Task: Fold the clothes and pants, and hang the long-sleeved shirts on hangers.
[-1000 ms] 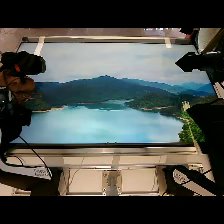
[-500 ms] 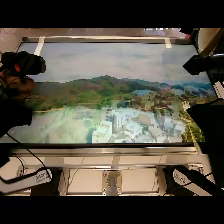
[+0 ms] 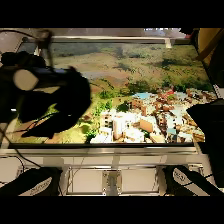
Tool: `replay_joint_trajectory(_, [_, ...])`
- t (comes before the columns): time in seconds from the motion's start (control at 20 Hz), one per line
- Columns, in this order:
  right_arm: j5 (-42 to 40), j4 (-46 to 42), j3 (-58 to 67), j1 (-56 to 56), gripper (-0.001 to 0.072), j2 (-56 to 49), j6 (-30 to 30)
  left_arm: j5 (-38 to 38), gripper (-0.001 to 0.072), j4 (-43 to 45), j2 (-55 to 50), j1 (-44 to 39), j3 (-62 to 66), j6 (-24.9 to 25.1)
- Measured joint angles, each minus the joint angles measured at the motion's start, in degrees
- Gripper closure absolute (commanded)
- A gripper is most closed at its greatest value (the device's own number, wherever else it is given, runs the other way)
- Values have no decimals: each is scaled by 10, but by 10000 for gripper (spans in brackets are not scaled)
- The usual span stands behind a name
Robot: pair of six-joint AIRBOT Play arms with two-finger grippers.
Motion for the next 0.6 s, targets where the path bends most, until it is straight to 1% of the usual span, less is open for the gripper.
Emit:
replay_joint_trajectory(0.05, [0,-2,0,-8,163,0,0,6,698,-6,-24,-44,0,2])
replay_joint_trajectory(0.1, [-1,-2,1,-14,163,1,0,15,599,-12,-52,-87,0,2])
replay_joint_trajectory(0.15, [-5,-1,1,-18,163,0,0,26,368,-17,-78,-120,0,4])
replay_joint_trajectory(0.2, [-8,5,1,-21,163,0,0,39,202,-21,-103,-148,0,4])
replay_joint_trajectory(0.25, [-11,10,1,-23,163,-1,0,52,170,-21,-118,-164,0,4])
replay_joint_trajectory(0.3, [-14,19,1,-25,163,-2,0,64,170,-21,-129,-172,2,5])
replay_joint_trajectory(0.4, [-21,38,0,-27,163,-7,0,77,170,-12,-126,-160,5,6])
replay_joint_trajectory(0.5, [-35,96,-10,-27,163,-16,0,74,170,13,-103,-118,7,1])
replay_joint_trajectory(0.6, [-65,179,-37,-15,163,-31,-7,42,171,49,-74,-57,8,-17])
